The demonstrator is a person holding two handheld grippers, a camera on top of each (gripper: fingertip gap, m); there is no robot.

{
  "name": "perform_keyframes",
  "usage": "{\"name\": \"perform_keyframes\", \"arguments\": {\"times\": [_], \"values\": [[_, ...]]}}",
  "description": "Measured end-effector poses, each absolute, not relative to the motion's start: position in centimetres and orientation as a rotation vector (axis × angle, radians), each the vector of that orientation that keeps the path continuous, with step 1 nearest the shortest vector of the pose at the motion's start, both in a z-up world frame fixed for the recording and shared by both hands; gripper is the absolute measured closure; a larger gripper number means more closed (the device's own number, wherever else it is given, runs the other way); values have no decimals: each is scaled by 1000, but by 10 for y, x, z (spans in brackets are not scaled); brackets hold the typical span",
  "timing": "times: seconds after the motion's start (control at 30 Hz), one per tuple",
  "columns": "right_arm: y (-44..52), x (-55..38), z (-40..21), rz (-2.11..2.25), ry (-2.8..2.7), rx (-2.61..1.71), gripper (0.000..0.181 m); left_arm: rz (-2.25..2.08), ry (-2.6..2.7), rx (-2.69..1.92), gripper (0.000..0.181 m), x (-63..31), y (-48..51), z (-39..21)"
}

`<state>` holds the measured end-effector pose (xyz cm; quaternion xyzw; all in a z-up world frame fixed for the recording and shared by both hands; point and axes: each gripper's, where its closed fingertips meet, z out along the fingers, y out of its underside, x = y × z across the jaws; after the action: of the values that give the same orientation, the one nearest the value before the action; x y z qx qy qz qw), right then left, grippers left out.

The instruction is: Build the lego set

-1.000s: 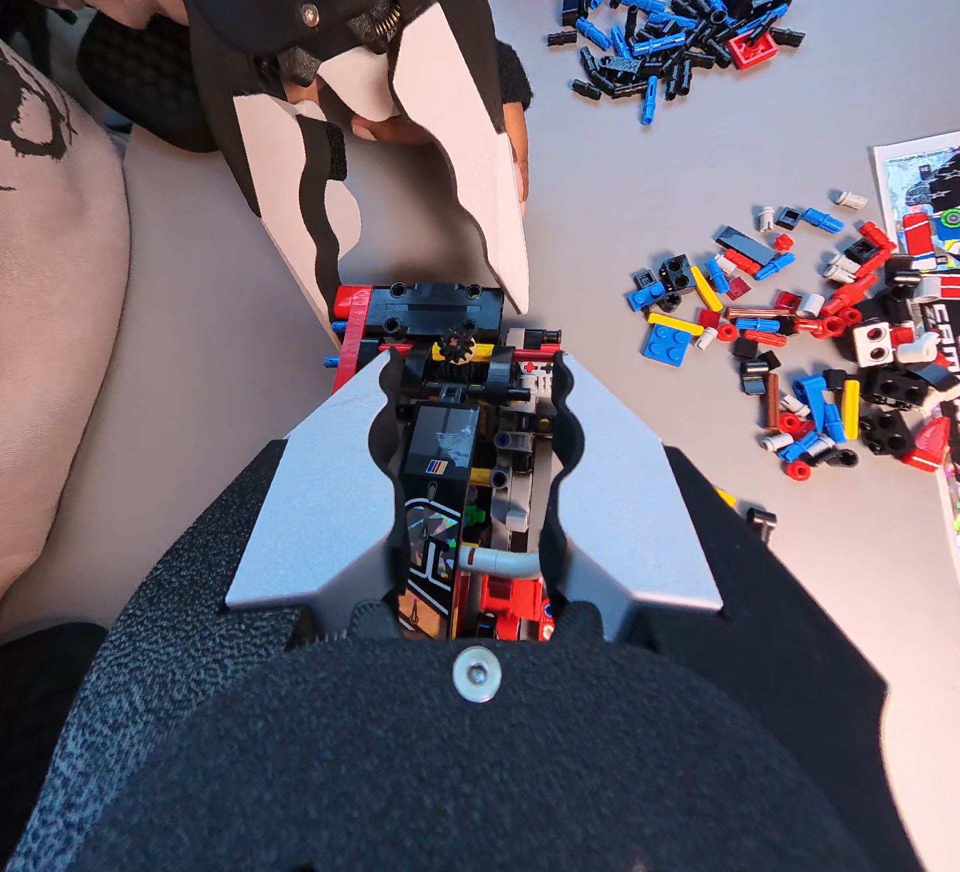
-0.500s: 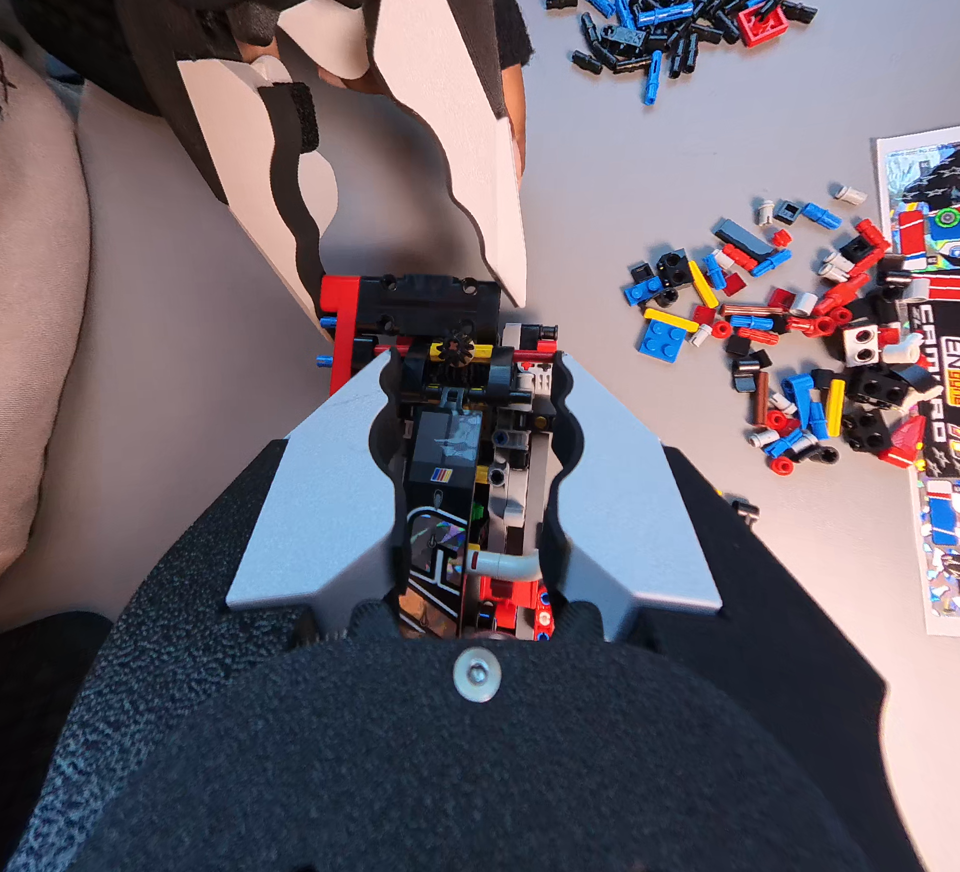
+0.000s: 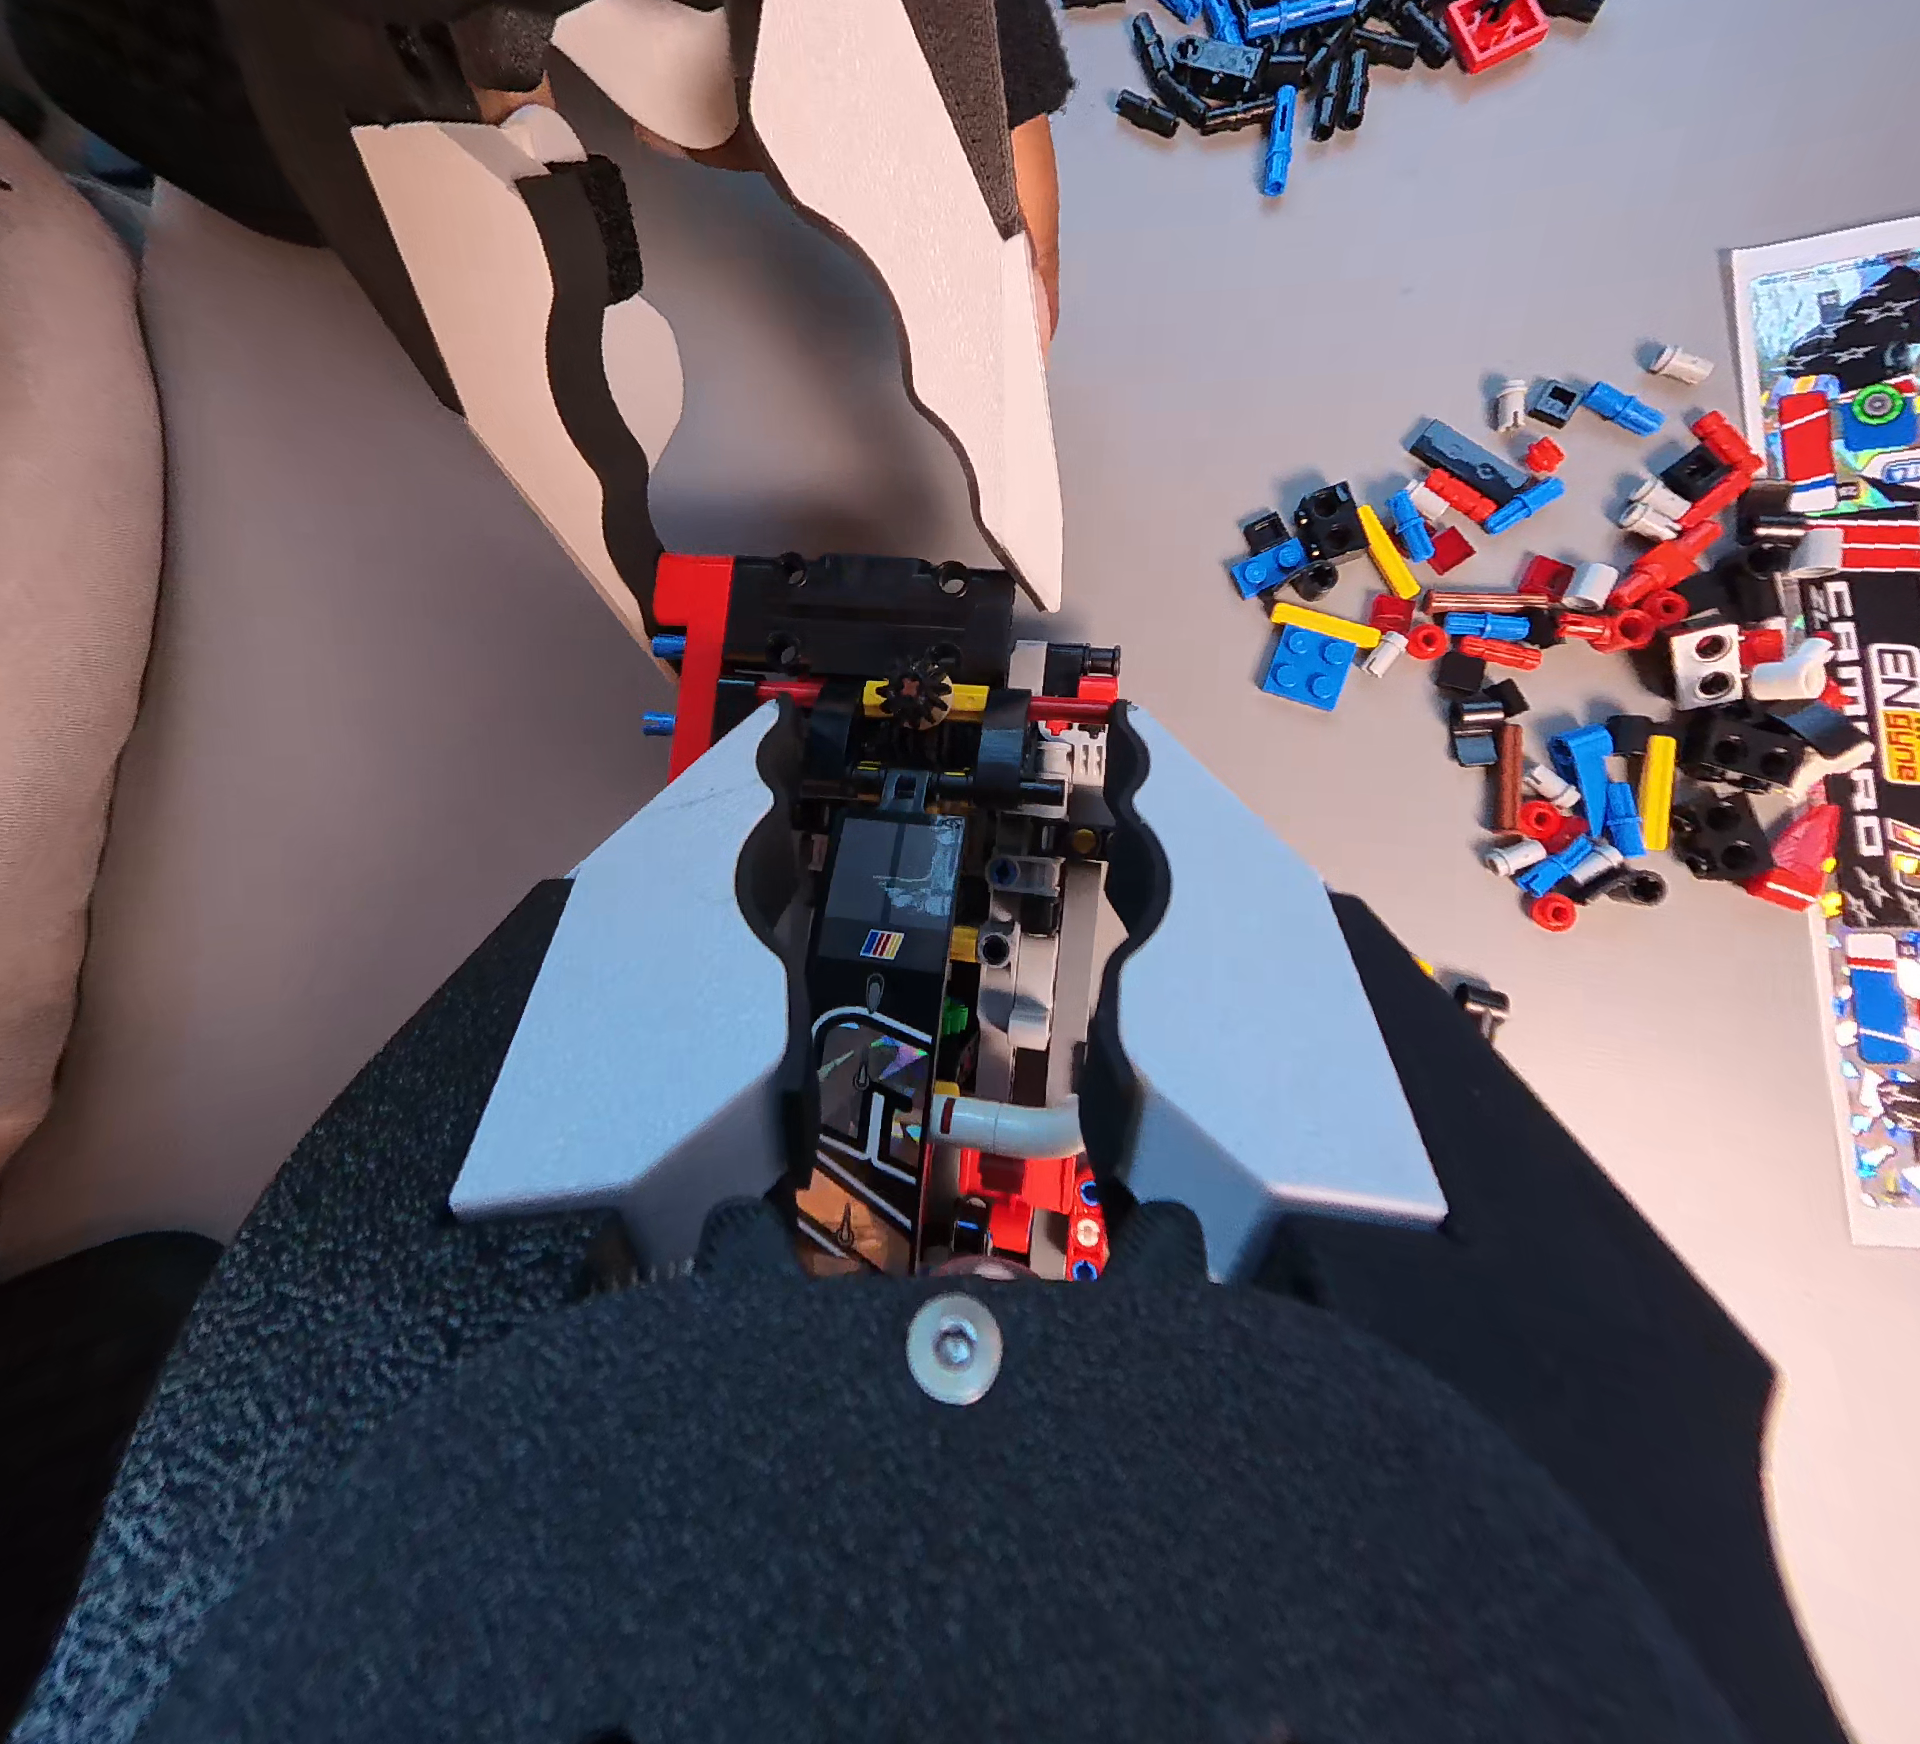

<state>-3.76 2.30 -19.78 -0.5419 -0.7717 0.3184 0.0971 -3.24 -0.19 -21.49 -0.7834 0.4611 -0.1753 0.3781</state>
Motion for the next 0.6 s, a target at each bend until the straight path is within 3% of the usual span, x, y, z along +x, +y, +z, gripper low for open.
{"name": "perform_keyframes", "arguments": {"times": [0.6], "values": [[17,-32,-197,948,-2287,-1593,127,-425,1210,-1991,103,-33,-1,-217]]}}
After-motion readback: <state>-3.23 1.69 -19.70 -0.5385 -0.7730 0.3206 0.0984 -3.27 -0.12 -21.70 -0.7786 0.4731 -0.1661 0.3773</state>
